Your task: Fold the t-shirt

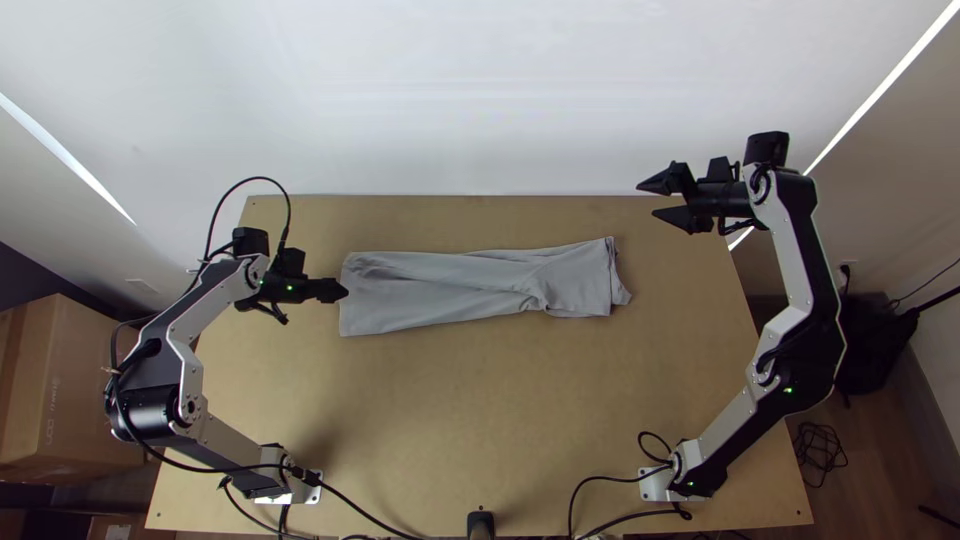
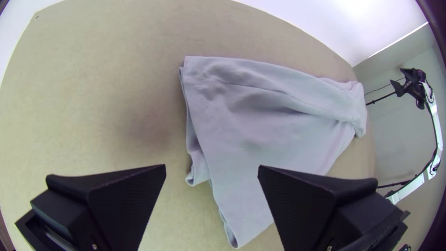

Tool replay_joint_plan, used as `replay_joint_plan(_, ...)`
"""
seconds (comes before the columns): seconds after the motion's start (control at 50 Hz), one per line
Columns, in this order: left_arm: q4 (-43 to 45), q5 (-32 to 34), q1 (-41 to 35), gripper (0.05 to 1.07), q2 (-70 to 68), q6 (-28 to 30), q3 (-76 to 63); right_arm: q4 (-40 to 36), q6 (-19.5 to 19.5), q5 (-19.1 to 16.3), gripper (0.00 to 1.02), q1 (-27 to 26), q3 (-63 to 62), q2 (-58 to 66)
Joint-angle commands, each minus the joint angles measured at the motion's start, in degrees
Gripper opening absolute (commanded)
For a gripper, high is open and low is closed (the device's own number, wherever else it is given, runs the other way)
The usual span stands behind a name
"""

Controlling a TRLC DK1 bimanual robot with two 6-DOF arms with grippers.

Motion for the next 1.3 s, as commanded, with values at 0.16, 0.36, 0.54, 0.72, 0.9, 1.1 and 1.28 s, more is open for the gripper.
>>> replay_joint_plan(0.16, 2.7, 0.7, -3.1, 1.02, 4.7, -0.6, -1.1, 0.1, 3.2, -1.2, 0.98, -0.5, 2.5, -3.8)
replay_joint_plan(0.36, 4.7, 0.6, -7.3, 1.02, 6.2, -3.7, 0.1, 0.1, 3.7, -1.2, 0.98, -0.2, 2.5, -4.2)
replay_joint_plan(0.54, 6.9, 0.0, -10.2, 0.81, 7.4, -6.6, 0.8, 0.2, 4.5, -1.2, 0.98, 0.9, 2.6, -4.5)
replay_joint_plan(0.72, 8.4, -0.1, -10.2, 0.08, 8.0, -8.7, 0.2, 0.1, 4.7, -1.2, 0.98, 1.1, 2.3, -4.8)
replay_joint_plan(0.9, 7.9, -0.1, -4.0, 0.08, 6.6, -7.0, -1.3, 0.2, 4.5, -1.1, 0.98, 1.3, 0.8, -5.3)
replay_joint_plan(1.1, 3.1, 0.0, 9.5, 0.08, 5.5, 0.6, -0.4, 0.6, 3.7, -1.1, 0.98, 1.3, -1.8, -5.8)
replay_joint_plan(1.28, -4.6, 0.6, 21.0, 0.08, 5.3, 8.6, 4.1, 1.9, 3.6, -1.1, 0.98, 1.3, -3.9, -6.1)
